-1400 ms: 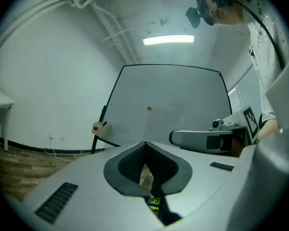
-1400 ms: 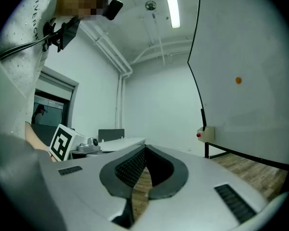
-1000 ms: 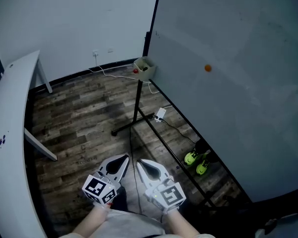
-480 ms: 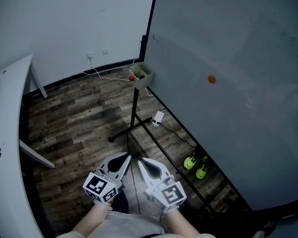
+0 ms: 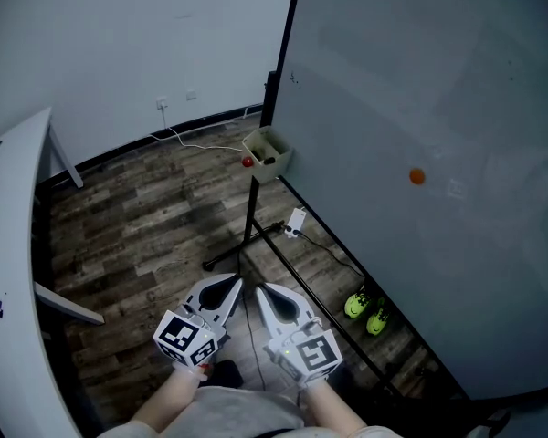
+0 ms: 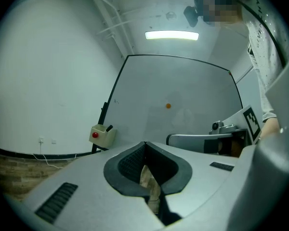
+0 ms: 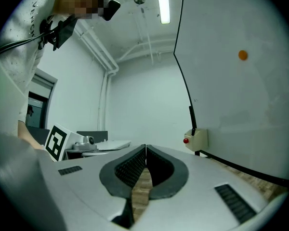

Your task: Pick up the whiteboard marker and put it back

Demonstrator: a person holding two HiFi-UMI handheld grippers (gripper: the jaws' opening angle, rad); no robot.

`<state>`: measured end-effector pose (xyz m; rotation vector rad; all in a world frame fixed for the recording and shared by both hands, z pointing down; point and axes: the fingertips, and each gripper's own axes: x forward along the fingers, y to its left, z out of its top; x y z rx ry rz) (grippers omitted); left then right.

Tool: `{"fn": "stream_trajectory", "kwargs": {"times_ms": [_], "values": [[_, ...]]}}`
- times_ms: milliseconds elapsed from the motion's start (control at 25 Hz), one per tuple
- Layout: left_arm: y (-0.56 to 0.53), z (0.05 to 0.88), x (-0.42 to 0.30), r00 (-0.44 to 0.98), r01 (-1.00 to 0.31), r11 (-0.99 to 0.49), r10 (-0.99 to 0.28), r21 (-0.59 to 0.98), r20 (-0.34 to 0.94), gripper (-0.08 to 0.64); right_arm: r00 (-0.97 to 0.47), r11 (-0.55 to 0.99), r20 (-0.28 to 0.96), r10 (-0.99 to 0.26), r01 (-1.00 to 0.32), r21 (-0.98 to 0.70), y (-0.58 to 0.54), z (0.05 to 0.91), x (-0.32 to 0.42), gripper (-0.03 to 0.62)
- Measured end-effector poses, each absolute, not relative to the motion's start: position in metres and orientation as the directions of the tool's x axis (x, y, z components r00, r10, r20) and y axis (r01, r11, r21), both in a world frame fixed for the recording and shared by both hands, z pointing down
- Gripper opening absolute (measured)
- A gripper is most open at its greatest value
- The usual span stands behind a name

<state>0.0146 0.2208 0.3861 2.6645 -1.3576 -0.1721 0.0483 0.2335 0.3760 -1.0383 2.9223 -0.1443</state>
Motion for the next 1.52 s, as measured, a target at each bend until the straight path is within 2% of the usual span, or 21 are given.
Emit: {"fn": "stream_trajectory", "kwargs": {"times_ms": [280,680,1520], "values": [[0.169,0.388,-0.002,0.619,-0.768,-0.615,-0.784,0.178,-0.040,0.015,-0.740,0.739,-0.023,-0.672,-0.667,-0.095,0.179,0.375,0.032,0.020],[0.124,0.391,-0.032,0.643,-0.749,-0.642,-0.764,0.167,-0.052,0.015,-0.700,0.695,0.032,-0.713,-0.712,-0.094,0.133,0.381,0.003,0.020],[0.078,0.399,-0.043,0.639,-0.745,-0.634,-0.767,0.206,-0.049,0.015,-0.707,0.706,-0.026,-0.707,-0.703,-0.087,0.086,0.378,-0.007,0.020]]}}
